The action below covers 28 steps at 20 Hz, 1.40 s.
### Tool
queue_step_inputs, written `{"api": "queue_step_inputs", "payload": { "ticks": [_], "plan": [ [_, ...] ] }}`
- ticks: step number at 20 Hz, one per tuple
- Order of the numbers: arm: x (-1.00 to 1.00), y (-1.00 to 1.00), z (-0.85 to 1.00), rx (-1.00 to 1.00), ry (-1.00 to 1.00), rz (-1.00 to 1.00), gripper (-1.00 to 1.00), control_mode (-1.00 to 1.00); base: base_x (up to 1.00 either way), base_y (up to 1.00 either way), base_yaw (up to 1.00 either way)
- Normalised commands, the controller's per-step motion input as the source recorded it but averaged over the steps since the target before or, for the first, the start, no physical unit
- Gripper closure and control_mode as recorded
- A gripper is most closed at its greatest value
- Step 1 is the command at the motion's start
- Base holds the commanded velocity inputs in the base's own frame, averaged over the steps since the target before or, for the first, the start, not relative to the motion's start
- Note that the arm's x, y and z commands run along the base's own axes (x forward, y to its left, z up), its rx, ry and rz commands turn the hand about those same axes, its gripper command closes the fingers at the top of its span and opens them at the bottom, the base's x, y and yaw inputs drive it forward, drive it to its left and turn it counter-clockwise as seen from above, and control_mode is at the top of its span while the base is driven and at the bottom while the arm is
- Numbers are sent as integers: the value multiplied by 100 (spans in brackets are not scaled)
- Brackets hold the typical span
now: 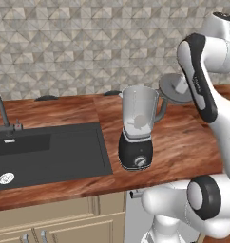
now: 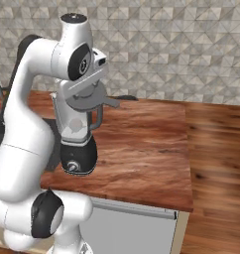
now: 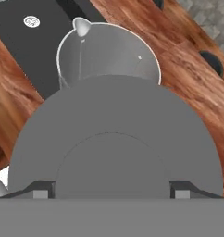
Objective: Open the blender lid, put the tangerine in the blender, close the lid, and start the blender.
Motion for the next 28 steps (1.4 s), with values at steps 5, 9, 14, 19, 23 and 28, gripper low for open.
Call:
{"api": "queue_step_inputs", "payload": {
  "ticks": [5, 9, 14, 19, 23, 28],
  "plan": [
    [37, 55, 5, -5, 13, 3, 100, -100, 0, 0, 0],
    [44, 38, 16, -2, 18, 0, 100, -100, 0, 0, 0],
    [55, 33, 2, 0, 16, 0, 100, -100, 0, 0, 0],
    [39, 23, 0, 0, 4, 2, 100, -100, 0, 0, 0],
    [17, 16, 0, 0, 0, 5, 100, -100, 0, 0, 0],
    [0, 4, -10, 0, -4, 0, 100, -100, 0, 0, 0]
  ]
}}
